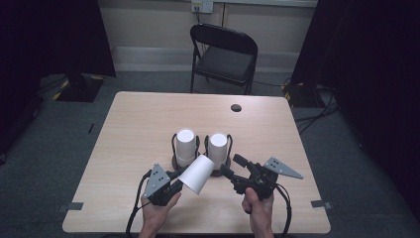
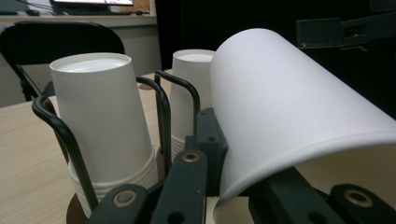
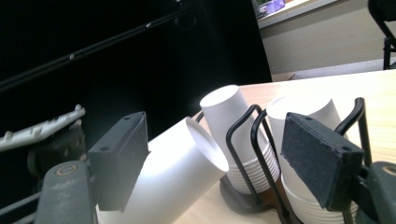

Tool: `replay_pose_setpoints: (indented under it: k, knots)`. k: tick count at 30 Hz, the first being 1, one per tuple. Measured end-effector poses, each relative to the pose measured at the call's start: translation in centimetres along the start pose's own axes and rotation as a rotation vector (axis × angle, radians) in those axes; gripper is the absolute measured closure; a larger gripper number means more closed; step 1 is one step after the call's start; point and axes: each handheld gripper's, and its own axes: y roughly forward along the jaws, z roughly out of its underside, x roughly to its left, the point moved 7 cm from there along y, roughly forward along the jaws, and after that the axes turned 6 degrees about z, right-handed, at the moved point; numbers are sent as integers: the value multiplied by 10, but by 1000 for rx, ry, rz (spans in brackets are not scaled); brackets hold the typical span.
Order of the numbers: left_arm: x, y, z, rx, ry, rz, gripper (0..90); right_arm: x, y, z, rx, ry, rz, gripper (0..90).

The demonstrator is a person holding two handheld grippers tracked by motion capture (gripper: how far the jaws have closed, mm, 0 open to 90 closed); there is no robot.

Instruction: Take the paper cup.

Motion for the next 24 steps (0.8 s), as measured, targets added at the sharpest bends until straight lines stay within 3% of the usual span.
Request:
replay_pose_setpoints:
  k: [5, 7, 13, 19, 24]
  knots:
    - [0, 0, -1, 47, 22, 16, 868, 3, 0, 10, 43, -75, 19, 229]
    - [-1, 0, -3, 68, 23, 22, 867, 1, -1, 14, 50, -110, 56, 232]
    - [-4, 4, -2, 149, 30, 41, 867, -5, -10, 22, 57, -129, 63, 198]
    - [-5, 12, 2, 254, 23, 85, 867, -5, -15, 36, 133, -242, 104, 156]
    - [-8, 18, -2, 281, 31, 121, 867, -2, -16, 46, 174, -332, 121, 142]
